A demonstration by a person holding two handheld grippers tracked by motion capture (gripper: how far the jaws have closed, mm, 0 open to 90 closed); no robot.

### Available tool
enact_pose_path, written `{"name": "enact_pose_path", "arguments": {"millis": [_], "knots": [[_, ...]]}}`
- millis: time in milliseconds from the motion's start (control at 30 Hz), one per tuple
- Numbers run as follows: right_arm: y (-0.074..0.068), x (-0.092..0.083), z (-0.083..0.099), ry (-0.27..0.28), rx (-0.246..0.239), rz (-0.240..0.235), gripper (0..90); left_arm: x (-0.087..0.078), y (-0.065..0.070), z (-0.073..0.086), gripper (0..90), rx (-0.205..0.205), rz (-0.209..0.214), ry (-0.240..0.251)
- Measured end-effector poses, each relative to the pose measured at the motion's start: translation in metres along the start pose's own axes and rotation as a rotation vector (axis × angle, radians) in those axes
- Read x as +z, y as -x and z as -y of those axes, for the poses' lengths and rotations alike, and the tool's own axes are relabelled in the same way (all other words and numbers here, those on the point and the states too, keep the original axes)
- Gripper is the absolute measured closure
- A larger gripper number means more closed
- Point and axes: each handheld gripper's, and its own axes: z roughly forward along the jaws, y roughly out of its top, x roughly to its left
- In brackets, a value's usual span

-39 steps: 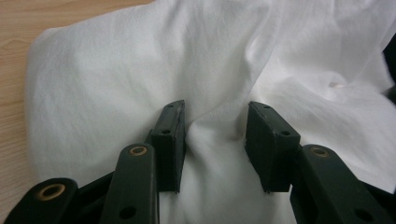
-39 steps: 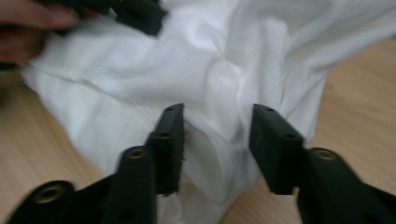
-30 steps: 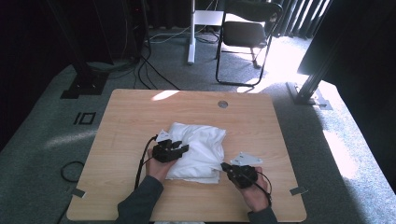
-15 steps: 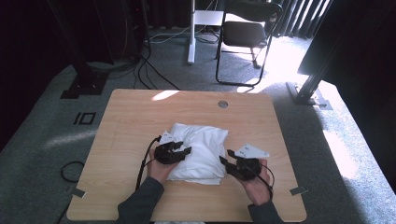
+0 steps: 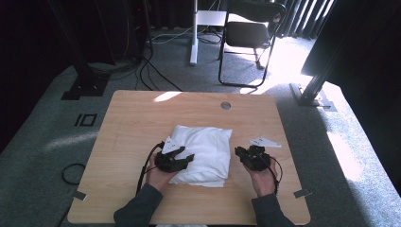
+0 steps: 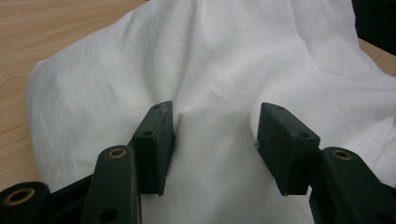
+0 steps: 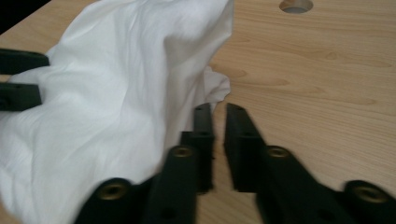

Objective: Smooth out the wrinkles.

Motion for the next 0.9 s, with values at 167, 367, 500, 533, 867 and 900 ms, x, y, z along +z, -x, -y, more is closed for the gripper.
{"name": "enact_pose_path", "arguments": {"millis": [167,367,500,533,867,900], "knots": [[-0.025,-0.016,0.007,0.057,-0.099,-0.114,56.9,0.000,0.000,0.000,46.8,-0.007,0.003,0.000],[-0.055,0.000,0.027,-0.077,-0.191,-0.130,83.0,0.003,0.000,0.001,46.3,-0.010,0.010,-0.002],[-0.043,-0.005,0.036,-0.127,-0.157,-0.133,88.4,0.001,0.000,0.002,46.2,-0.003,0.023,0.008],[-0.041,-0.009,0.033,-0.097,-0.150,-0.133,82.3,0.001,0.000,0.001,46.1,0.005,0.021,0.003],[-0.029,0.034,-0.047,0.032,-0.119,0.046,77.5,0.007,-0.002,0.000,43.7,-0.003,0.055,-0.014],[-0.028,0.038,-0.047,-0.001,-0.129,0.046,89.2,0.008,-0.003,0.000,43.2,-0.012,0.061,-0.014]]}}
